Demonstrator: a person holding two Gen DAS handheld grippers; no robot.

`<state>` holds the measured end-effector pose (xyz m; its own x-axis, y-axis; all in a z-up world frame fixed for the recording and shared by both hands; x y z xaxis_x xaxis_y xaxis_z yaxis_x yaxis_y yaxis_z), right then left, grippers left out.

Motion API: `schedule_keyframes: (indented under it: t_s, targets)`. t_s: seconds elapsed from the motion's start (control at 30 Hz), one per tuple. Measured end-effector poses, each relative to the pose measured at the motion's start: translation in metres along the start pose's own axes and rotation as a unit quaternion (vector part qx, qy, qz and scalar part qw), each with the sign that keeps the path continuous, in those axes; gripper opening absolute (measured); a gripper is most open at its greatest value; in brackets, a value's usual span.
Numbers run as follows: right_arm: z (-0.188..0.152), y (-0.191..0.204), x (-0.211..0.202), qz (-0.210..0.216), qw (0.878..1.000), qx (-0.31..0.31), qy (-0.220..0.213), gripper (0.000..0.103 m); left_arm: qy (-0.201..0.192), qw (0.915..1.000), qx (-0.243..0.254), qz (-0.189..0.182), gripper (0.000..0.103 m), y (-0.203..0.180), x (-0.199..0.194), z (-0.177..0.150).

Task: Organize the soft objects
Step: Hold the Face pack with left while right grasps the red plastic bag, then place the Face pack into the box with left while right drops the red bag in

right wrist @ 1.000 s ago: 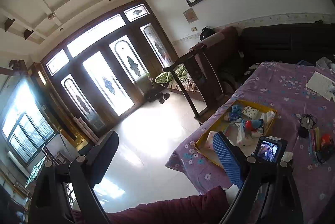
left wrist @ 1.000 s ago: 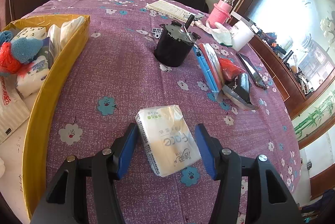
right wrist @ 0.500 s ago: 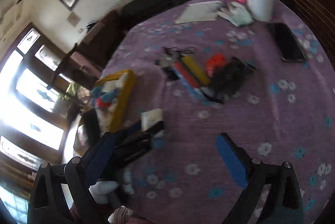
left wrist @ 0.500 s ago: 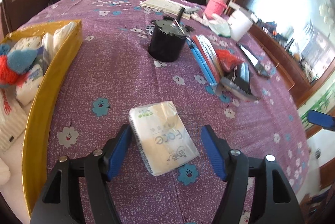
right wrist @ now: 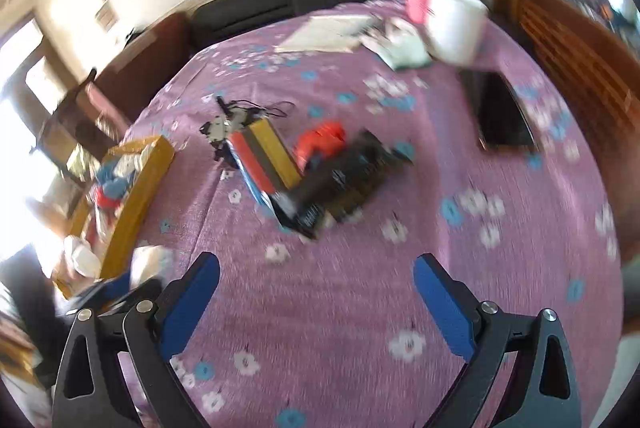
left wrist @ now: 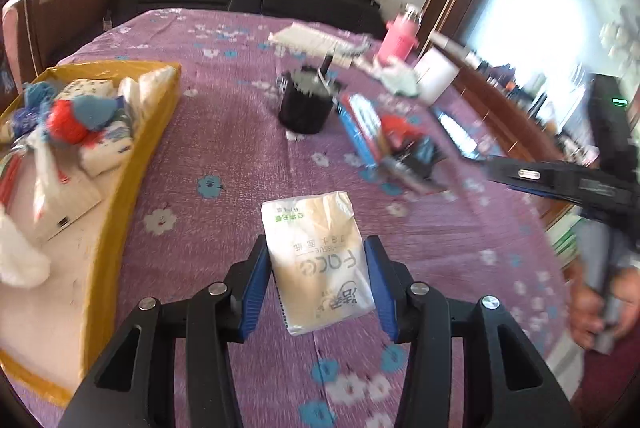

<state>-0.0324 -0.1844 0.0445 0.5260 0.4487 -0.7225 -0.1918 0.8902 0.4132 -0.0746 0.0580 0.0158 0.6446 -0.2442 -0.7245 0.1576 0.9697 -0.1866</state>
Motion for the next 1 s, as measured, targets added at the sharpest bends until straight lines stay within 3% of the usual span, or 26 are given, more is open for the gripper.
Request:
schedule_keyframes:
  t_s: [0.17,0.3,0.4,0.57,0.6,0.63,0.67,0.7,1.0]
  targets:
    - [0.029,0.008,0.032,-0.052,0.997,-0.048,0.002,0.099,-0.018,0.9992,-0.031,-0.017,0.046,0.02,-0.027,-0.003]
    - [0.059,-0.004,0.062,-0.105,0.993,-0.053,0.027,0.075,-0.026,0.9985,-0.048,-0.007,0.046,0.036,-0.034,-0.001]
    - [0.073,-0.013,0.085,-0.133,0.988,-0.056,0.059,0.068,-0.023,0.9983,-0.054,0.009,0.046,0.045,-0.036,-0.002]
    - [0.074,-0.024,0.122,-0.14,0.983,-0.057,0.106,0.068,-0.022,0.9981,-0.056,0.014,0.046,0.054,-0.037,-0.003]
    - [0.073,-0.025,0.126,-0.138,0.983,-0.054,0.108,0.062,-0.02,0.998,-0.059,0.015,0.046,0.056,-0.037,-0.004]
    - [0.071,-0.027,0.128,-0.134,0.984,-0.048,0.105,0.055,-0.017,0.9977,-0.063,0.015,0.046,0.058,-0.036,-0.005]
    - [0.069,-0.029,0.127,-0.122,0.987,-0.036,0.099,0.036,-0.016,0.9975,-0.067,0.015,0.046,0.06,-0.036,-0.005]
    - [0.068,-0.031,0.125,-0.111,0.989,-0.023,0.093,0.029,-0.015,0.9974,-0.069,0.016,0.046,0.061,-0.037,-0.006]
    - [0.07,-0.027,0.053,-0.083,0.996,-0.008,-0.018,0.025,-0.042,0.9952,-0.084,0.025,0.046,0.074,-0.059,0.004]
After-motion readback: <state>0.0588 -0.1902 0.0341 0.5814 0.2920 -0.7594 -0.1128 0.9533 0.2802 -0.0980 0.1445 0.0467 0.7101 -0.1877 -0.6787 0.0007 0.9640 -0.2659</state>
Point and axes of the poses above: each gripper's, at about its wrist camera, not at the fingertips, and x roughly the way its jaws point, y to its left, z to its top, the point moved 4 cm from there along x, roughly the way its jaws point, and after that the axes turned 11 degrees about z, right-handed, at the moved point
